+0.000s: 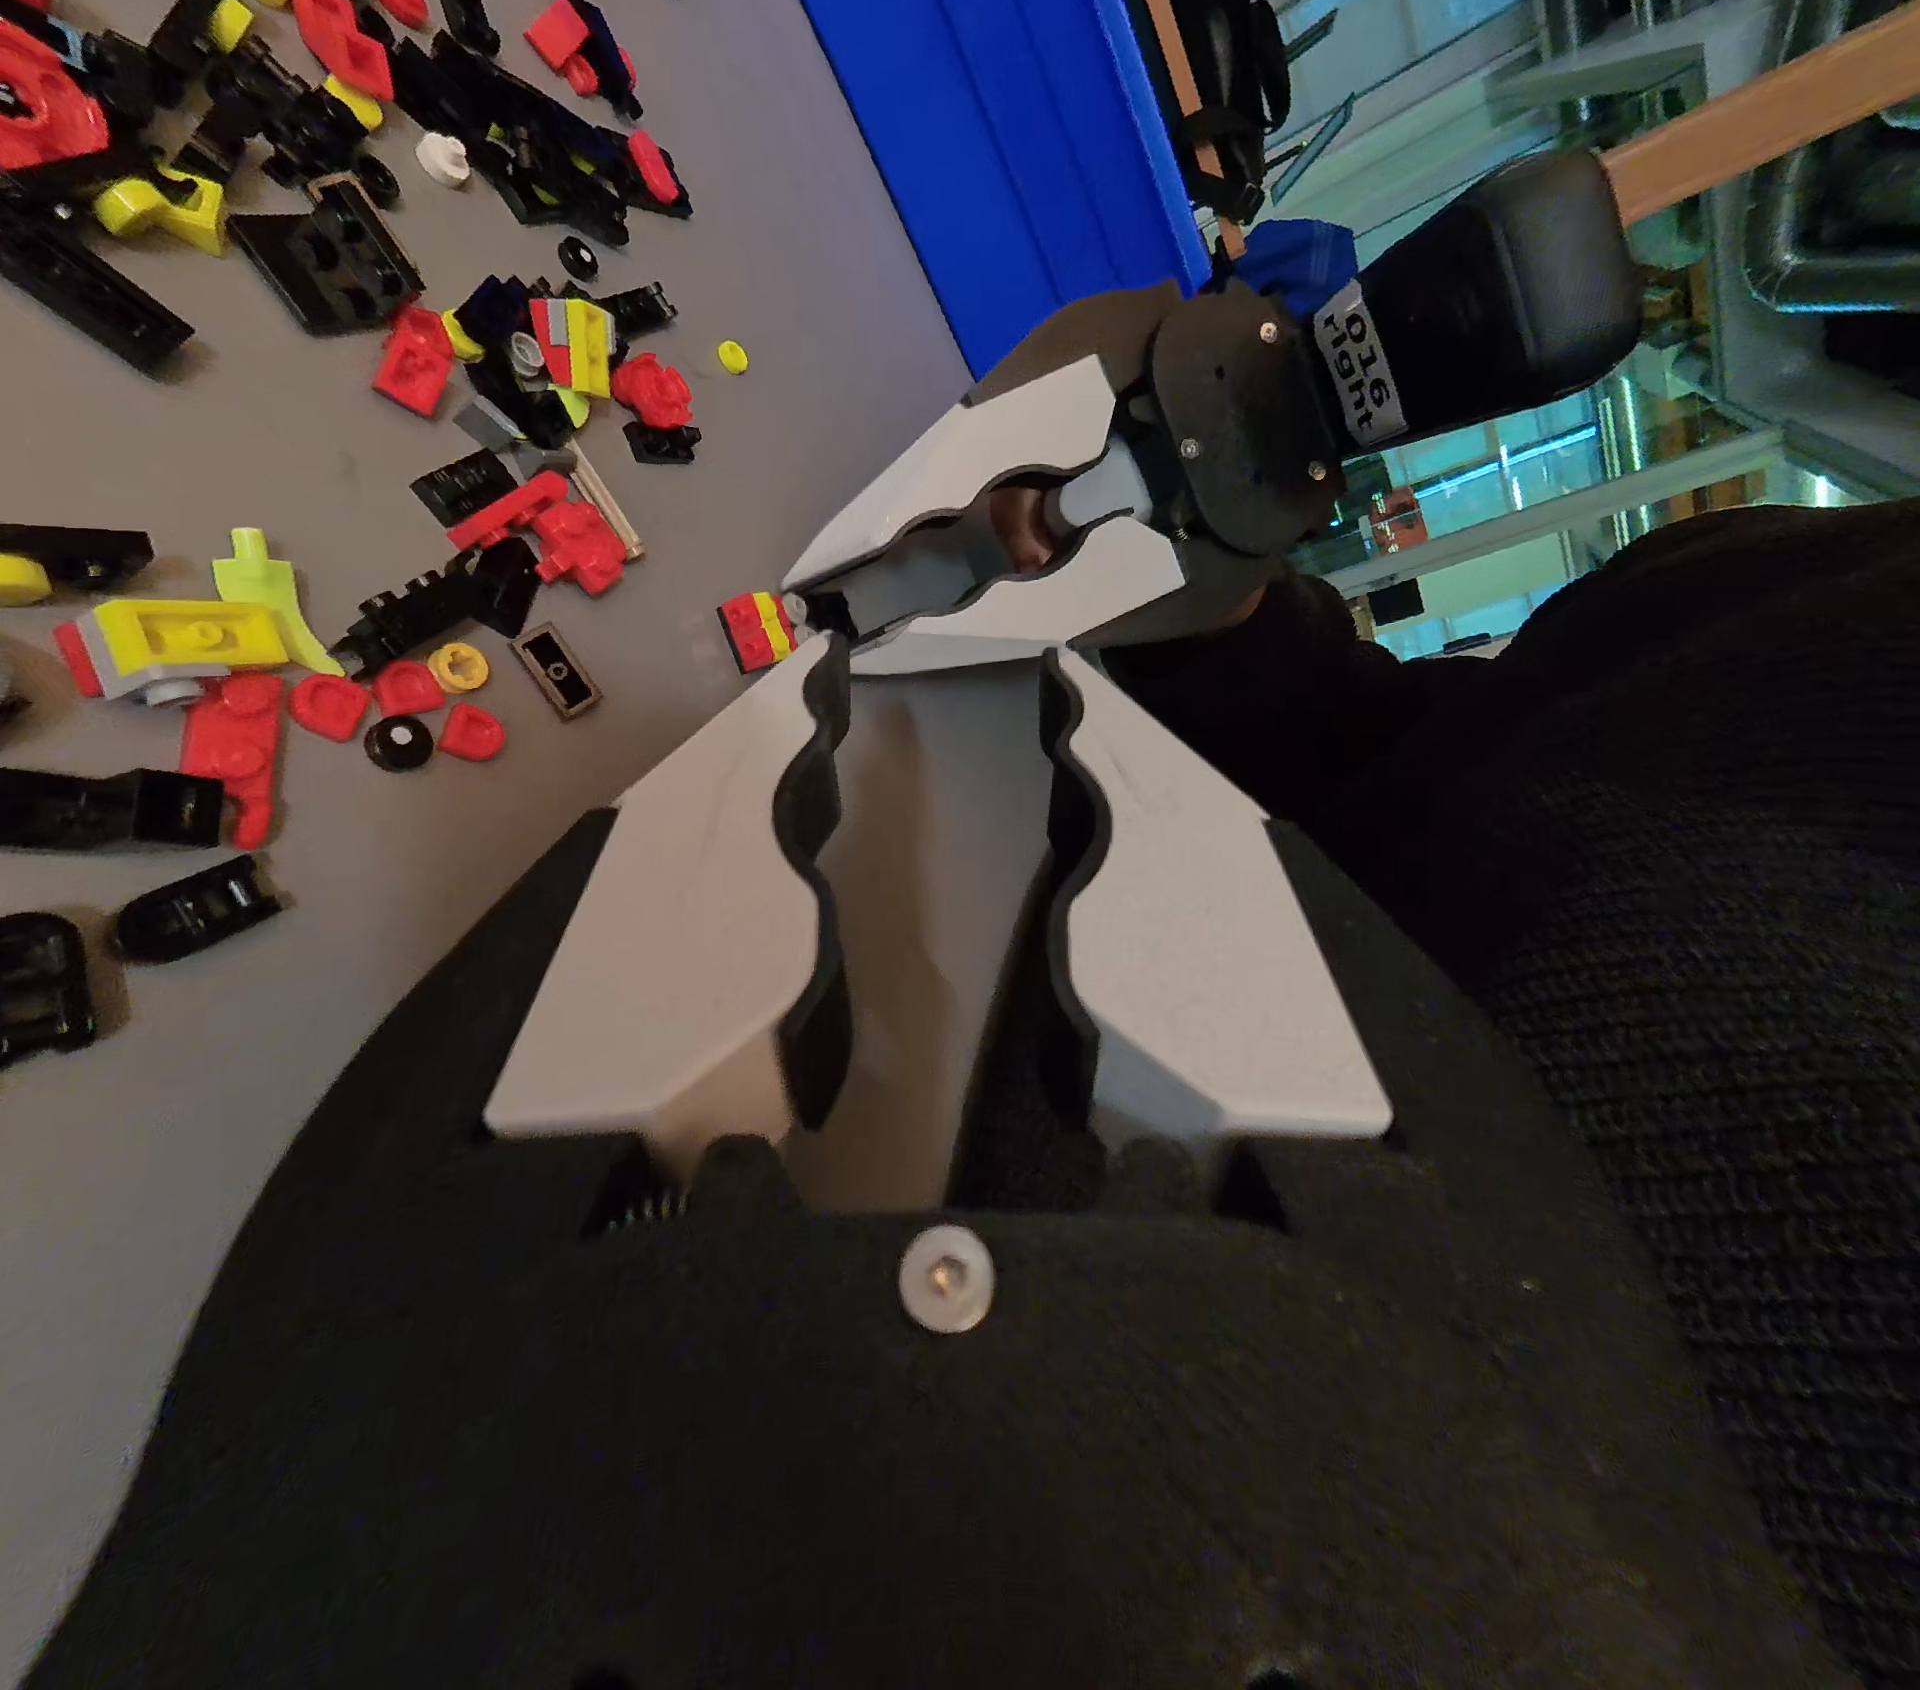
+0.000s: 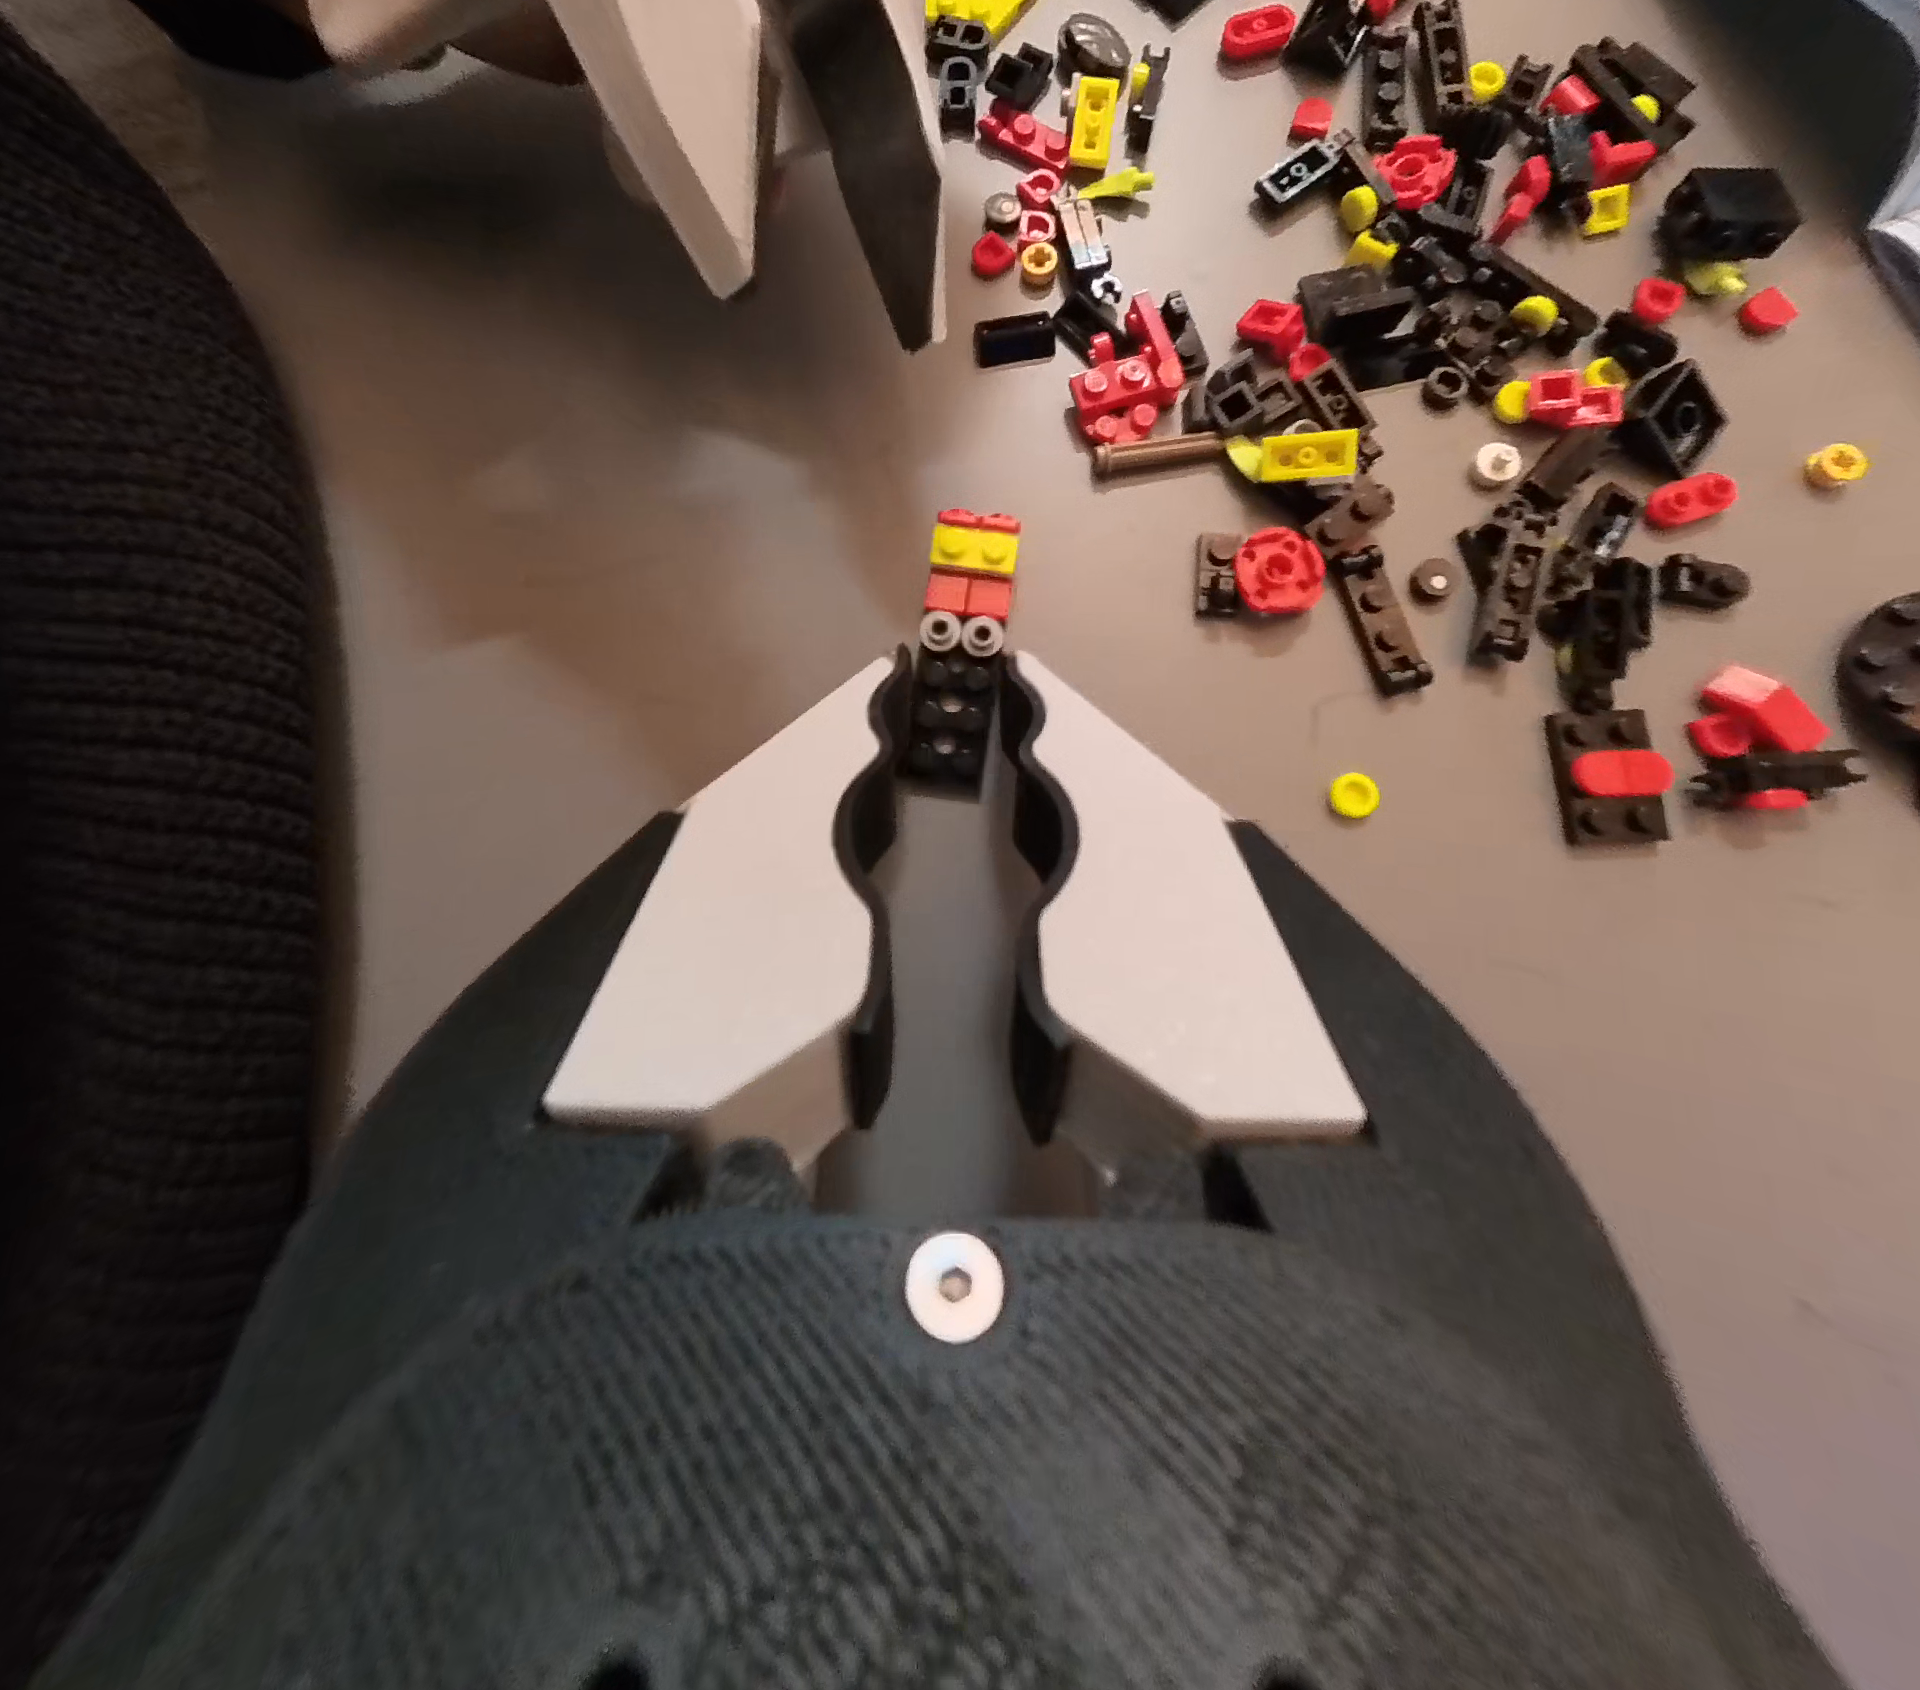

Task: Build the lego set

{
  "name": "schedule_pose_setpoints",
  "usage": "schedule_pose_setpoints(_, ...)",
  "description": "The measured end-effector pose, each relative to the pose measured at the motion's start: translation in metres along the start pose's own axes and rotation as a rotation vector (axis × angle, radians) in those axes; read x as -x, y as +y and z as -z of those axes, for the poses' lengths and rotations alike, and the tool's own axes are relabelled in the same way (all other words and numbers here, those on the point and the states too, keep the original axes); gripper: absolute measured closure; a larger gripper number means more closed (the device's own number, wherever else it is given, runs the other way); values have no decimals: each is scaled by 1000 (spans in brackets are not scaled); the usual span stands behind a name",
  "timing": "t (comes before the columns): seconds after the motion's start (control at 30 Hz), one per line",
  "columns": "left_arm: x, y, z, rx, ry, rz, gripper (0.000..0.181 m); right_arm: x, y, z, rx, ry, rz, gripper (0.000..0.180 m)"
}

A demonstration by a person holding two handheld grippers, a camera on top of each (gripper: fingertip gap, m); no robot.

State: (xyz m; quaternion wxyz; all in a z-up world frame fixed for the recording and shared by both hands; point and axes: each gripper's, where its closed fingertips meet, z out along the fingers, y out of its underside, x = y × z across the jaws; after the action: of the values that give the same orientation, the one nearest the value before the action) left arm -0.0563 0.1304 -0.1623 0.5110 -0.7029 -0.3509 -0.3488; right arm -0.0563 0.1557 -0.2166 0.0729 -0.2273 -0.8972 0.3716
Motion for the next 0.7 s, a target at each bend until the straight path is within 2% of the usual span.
schedule_pose_setpoints(0.4,-1,-3,2,-18,9,13,146,12,3,7,-18,-109,23,165)
schedule_pose_setpoints(0.57,0,-7,4,-43,-3,-5,146,11,-22,16,-161,-121,-29,153)
schedule_pose_setpoints(0.7,0,-8,3,-42,-13,-23,145,6,-38,25,-264,-133,-107,151)
